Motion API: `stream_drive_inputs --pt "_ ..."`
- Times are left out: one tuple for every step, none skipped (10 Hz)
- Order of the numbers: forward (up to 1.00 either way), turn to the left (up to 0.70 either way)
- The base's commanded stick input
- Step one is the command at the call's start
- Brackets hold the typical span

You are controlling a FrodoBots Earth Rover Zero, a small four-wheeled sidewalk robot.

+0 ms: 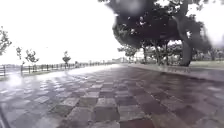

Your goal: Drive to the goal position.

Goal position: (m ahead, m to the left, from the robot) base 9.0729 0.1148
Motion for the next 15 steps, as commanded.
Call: stream_drive_inputs --pt "1.00 0.01" --pt "1.00 0.01" --pt "1.00 0.01" --pt "1.00 0.01" --pt "1.00 0.01" --pt "1.00 0.01" --pt "1.00 0.01" --pt "1.00 0.01" --pt "1.00 0.01" --pt "1.00 0.01" --pt "1.00 0.01" --pt "1.00 0.01" --pt "1.00 0.01" --pt "1.00 0.01" --pt "1.00 0.01"
